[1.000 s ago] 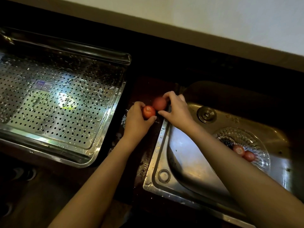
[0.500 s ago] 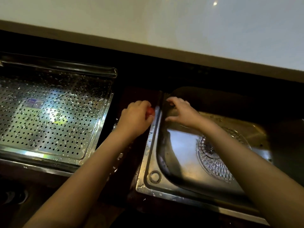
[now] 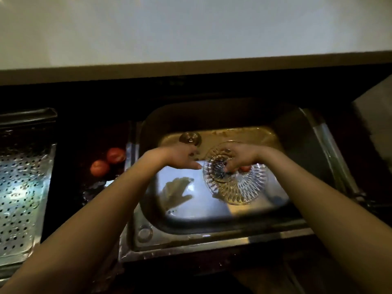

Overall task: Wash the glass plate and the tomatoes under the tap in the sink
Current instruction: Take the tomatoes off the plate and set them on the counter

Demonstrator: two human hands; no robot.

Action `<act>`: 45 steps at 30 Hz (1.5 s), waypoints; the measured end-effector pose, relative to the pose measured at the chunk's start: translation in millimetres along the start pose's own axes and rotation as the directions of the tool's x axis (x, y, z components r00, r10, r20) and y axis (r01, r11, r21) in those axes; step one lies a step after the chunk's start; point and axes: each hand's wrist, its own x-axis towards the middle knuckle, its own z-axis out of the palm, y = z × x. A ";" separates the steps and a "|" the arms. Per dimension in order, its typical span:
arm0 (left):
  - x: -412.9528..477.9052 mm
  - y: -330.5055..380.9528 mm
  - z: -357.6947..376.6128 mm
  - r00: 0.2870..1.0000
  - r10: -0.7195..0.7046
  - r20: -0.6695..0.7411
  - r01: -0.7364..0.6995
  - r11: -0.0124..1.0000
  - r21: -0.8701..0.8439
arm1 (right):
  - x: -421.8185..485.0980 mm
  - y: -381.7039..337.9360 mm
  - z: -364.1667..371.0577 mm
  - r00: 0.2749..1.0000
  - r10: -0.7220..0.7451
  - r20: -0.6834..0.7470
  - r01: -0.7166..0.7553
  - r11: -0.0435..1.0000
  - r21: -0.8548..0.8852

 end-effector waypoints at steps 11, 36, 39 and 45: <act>112.2 48.8 50.5 1.000 0.015 -0.009 -0.016 0.998 -0.065 | 26.8 118.3 38.2 0.953 0.150 -0.264 -0.124 0.986 0.114; 157.4 63.2 120.5 0.949 -0.110 -0.295 -0.020 0.914 -0.406 | 55.9 132.8 71.9 0.856 0.118 -0.503 0.021 0.964 0.263; 130.1 54.2 108.5 0.925 -0.138 -0.355 -0.034 0.899 -0.438 | 44.5 111.2 61.8 0.853 0.060 -0.519 0.083 0.965 0.249; 59.5 27.4 77.1 0.869 -0.239 -0.432 -0.014 0.862 -0.507 | 22.8 45.0 41.4 0.847 -0.120 -0.518 0.219 0.967 0.133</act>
